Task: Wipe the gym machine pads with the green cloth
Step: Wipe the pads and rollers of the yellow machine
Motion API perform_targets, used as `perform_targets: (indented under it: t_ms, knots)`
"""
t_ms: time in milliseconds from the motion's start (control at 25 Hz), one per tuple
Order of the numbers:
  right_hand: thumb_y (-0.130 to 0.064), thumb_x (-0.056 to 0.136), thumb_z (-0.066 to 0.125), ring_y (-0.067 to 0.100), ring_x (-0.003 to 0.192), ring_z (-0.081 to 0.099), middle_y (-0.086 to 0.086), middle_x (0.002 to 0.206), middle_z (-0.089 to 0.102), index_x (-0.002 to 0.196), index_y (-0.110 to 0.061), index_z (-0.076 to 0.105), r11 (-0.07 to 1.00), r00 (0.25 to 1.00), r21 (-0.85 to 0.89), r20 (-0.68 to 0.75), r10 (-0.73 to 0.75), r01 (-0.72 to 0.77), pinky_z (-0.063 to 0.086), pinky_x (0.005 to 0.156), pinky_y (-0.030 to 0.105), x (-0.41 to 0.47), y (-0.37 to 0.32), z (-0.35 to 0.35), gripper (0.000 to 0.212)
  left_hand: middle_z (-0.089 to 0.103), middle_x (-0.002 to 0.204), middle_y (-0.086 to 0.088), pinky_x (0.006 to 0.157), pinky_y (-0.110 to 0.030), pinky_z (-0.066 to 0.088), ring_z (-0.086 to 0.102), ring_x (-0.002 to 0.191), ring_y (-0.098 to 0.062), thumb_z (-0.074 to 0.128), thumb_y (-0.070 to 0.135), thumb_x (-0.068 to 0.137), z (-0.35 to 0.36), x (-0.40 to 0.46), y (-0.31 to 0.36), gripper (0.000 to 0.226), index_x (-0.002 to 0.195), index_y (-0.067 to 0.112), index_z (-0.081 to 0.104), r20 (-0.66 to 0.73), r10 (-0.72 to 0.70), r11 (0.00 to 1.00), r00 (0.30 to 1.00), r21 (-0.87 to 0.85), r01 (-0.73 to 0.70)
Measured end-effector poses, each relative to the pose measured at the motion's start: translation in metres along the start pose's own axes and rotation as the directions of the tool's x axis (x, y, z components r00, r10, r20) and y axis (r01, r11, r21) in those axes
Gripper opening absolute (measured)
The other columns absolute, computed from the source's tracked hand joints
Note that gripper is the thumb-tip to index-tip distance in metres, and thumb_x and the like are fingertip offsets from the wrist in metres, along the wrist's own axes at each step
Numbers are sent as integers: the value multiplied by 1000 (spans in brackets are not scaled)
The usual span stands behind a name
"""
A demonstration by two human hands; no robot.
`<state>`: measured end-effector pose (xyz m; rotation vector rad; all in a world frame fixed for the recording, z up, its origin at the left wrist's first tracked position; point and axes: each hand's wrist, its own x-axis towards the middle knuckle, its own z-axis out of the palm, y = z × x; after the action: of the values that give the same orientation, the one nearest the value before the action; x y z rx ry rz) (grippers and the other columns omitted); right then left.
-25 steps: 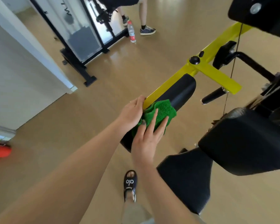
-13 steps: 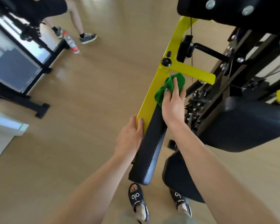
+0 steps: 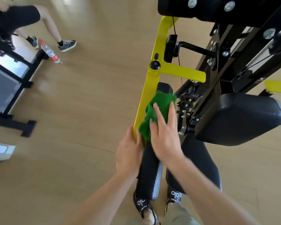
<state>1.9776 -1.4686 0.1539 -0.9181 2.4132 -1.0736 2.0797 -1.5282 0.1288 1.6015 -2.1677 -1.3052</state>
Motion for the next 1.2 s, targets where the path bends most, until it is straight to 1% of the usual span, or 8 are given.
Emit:
perform_targets:
  t_ms: [160, 280, 400, 520, 720, 880, 1000, 1200]
  knots:
    - [-33, 104, 41, 27, 143, 29, 8, 157, 28, 148, -32, 42, 997, 998, 38, -19, 66, -66, 32, 113, 39, 94, 8, -8, 44, 59, 78, 5, 70, -39, 44, 59, 74, -23, 21, 68, 97, 4, 2, 2, 40, 122, 49, 47, -26, -71, 996, 997, 58, 72]
    - [-44, 98, 40, 20, 110, 57, -4, 112, 62, 117, -34, 59, 923, 973, 309, 38, 228, -229, 41, 87, 32, 135, 14, -19, 29, 67, 90, -2, 73, -42, 49, 64, 82, -27, 21, 68, 97, 4, 1, 3, 43, 124, 50, 48, -36, -74, 995, 997, 64, 76]
    - [-56, 91, 43, 23, 99, 63, 5, 104, 68, 105, -20, 65, 678, 843, 502, 352, 406, -536, 49, 90, 37, 156, 35, -24, 44, 70, 94, -4, 79, -45, 54, 66, 87, -30, 23, 68, 96, 4, 0, 4, 44, 127, 50, 48, -51, -85, 994, 995, 67, 88]
    - [-60, 91, 48, 18, 67, 58, 3, 78, 58, 78, -21, 55, 391, 736, 634, 480, 477, -667, 42, 63, 31, 152, 54, -11, 41, 70, 90, -3, 81, -46, 56, 67, 85, -28, 25, 69, 95, 5, 2, 5, 42, 124, 53, 51, -64, -101, 993, 993, 48, 105]
    - [-72, 93, 35, 21, 68, 75, 7, 83, 78, 93, -17, 70, 92, 561, 611, 644, 520, -786, 58, 60, 29, 77, 70, 19, 65, 70, 89, -7, 82, -46, 56, 66, 87, -32, 30, 69, 93, 6, 4, 3, 43, 118, 46, 56, -95, -123, 990, 988, 56, 129]
    - [-73, 92, 34, 25, 98, 71, 6, 98, 78, 106, -22, 71, 28, 460, 535, 697, 551, -845, 55, 91, 41, -8, 71, 39, 64, 63, 81, -12, 72, -41, 48, 59, 82, -37, 31, 66, 92, 7, 6, 3, 36, 89, 36, 51, -102, -125, 986, 987, 96, 135]
    - [-77, 87, 40, 26, 101, 69, 6, 101, 77, 109, -25, 69, -20, 399, 507, 702, 590, -862, 50, 101, 44, -52, 58, 39, 63, 62, 79, -13, 74, -44, 50, 59, 82, -39, 30, 63, 94, 5, 4, 8, 42, 80, 26, 48, -102, -112, 991, 988, 66, 119]
    - [-66, 96, 30, 17, 77, 59, 0, 110, 66, 126, -31, 60, -42, 363, 635, 492, 791, -771, 47, 60, 29, -122, 21, 44, 55, 58, 76, -5, 69, -38, 38, 55, 79, -34, 28, 56, 100, 2, 1, 8, 44, 81, 23, 49, -88, -59, 995, 994, 78, 66]
